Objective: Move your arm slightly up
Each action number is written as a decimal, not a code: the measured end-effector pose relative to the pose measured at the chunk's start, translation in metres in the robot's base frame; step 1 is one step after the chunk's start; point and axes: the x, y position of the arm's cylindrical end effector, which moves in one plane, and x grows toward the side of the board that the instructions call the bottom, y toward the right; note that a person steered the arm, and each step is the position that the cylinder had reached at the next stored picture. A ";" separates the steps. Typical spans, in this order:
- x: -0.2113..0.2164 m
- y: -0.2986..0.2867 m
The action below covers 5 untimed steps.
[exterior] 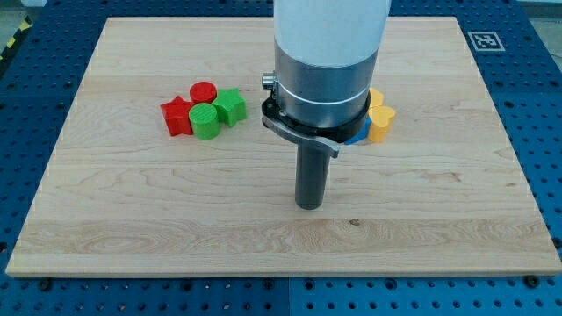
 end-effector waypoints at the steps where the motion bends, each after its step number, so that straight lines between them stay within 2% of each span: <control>1: 0.001 0.000; 3: -0.005 0.001; 5: -0.080 -0.030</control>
